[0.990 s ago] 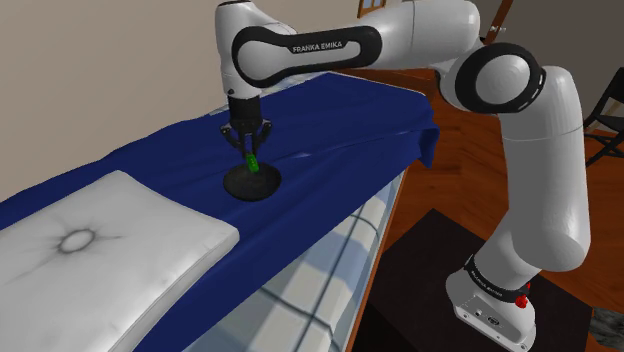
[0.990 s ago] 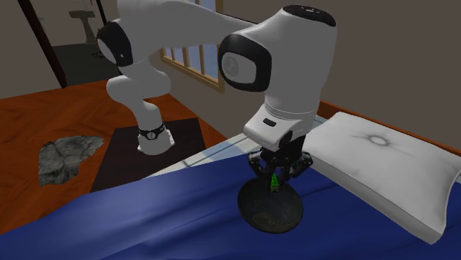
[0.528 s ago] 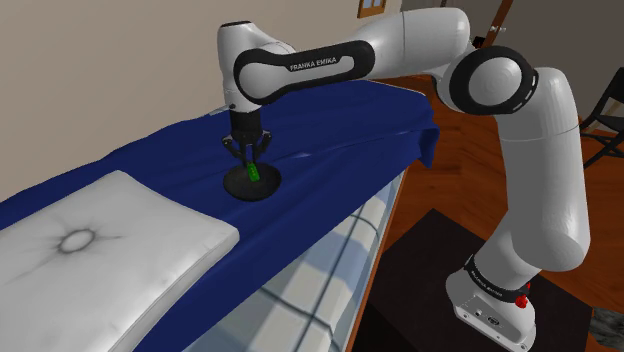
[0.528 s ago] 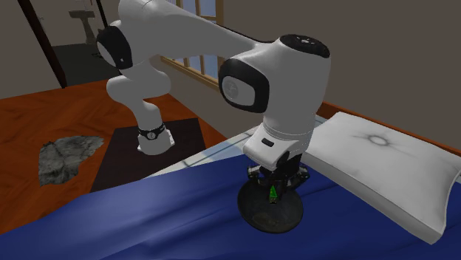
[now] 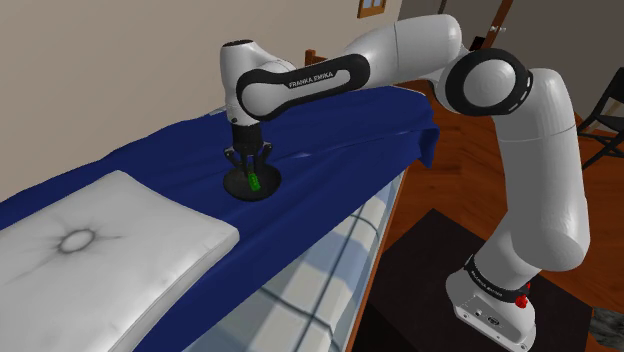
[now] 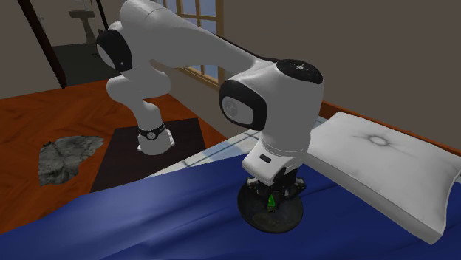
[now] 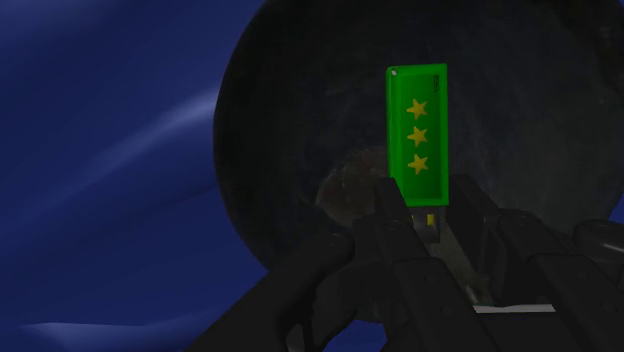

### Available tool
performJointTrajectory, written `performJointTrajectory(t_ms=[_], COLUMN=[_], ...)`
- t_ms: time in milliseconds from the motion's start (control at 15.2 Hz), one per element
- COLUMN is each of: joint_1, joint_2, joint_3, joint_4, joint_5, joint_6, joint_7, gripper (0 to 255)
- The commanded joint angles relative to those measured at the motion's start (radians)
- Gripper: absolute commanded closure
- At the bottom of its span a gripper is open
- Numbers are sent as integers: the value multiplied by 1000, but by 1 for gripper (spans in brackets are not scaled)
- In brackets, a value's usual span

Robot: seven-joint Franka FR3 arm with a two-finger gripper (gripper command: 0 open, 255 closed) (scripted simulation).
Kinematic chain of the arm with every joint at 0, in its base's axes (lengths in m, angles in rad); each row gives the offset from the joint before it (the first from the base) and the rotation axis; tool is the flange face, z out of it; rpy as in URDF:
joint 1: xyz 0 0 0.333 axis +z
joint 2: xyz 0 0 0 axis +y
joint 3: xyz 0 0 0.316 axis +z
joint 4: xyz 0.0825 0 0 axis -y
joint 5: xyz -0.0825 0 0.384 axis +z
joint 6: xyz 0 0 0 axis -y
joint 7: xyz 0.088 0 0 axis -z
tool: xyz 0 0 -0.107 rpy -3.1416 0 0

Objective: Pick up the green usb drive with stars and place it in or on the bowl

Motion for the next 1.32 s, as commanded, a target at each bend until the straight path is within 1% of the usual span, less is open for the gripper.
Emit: performJointTrajectory(t_ms=[0, 330, 396, 726, 990, 1254], joint_1=[0, 0, 0, 0, 8, 8], joint_2=[1, 1, 1, 1, -18, -18], joint_3=[0, 0, 0, 0, 7, 7], joint_4=[-3, -2, -2, -2, 98, 98], joint_5=[-1, -1, -1, -1, 12, 12], joint_6=[4, 4, 4, 4, -112, -112], joint_7=[1, 0, 0, 0, -11, -11], gripper=[255, 255, 0, 0, 0, 0])
